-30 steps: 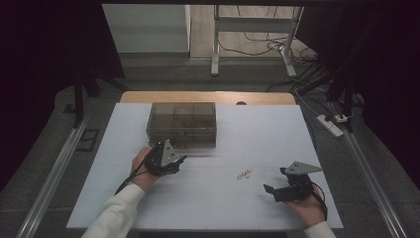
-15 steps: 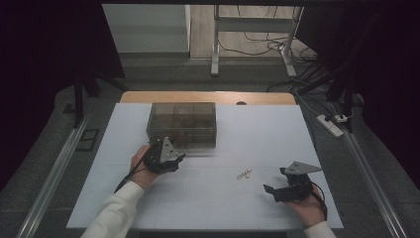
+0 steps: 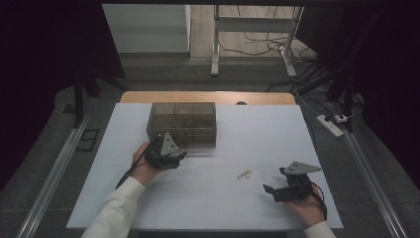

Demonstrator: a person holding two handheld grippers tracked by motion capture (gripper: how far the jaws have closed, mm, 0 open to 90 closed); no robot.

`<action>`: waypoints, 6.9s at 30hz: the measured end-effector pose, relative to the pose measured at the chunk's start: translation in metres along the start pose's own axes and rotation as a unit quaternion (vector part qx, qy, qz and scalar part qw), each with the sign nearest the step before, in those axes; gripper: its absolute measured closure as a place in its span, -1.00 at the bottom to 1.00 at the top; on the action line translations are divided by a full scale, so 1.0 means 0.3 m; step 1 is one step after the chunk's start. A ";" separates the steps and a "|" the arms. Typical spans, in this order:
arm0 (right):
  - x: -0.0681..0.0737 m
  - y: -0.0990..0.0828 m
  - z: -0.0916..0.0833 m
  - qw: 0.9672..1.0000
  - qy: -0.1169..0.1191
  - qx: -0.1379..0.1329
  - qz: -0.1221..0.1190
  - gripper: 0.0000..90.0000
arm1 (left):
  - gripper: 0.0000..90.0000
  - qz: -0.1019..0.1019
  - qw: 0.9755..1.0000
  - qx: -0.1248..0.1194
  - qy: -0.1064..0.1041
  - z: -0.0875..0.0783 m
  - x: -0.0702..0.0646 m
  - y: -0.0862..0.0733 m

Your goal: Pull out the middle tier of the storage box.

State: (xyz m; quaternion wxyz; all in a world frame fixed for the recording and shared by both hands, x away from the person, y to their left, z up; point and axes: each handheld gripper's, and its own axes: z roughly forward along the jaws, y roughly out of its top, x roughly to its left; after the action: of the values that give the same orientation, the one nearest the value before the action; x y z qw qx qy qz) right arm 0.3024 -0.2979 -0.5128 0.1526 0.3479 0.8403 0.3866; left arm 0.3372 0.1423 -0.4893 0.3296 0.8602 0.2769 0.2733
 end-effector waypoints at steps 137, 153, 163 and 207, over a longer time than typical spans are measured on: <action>0.000 -0.003 0.000 1.000 0.004 0.004 -0.003 -0.84 | 0.15 0.076 0.996 0.031 0.024 0.064 -0.052 -0.010; -0.001 -0.004 0.001 1.000 0.004 0.007 -0.001 -0.83 | 0.15 0.076 0.996 0.031 0.021 0.058 -0.056 -0.013; -0.001 -0.004 0.000 1.000 0.004 0.006 -0.001 -0.83 | 0.15 0.078 0.996 0.031 0.021 0.054 -0.061 -0.015; -0.001 -0.005 0.001 1.000 0.005 0.010 0.000 -0.83 | 0.16 0.086 0.996 0.030 0.013 0.021 -0.084 -0.033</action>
State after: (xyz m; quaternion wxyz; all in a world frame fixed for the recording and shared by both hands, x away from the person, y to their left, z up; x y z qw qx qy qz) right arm 0.3021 -0.2988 -0.5141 0.1456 0.3472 0.8448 0.3801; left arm 0.3208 0.1295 -0.5077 0.2752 0.8867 0.2145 0.3033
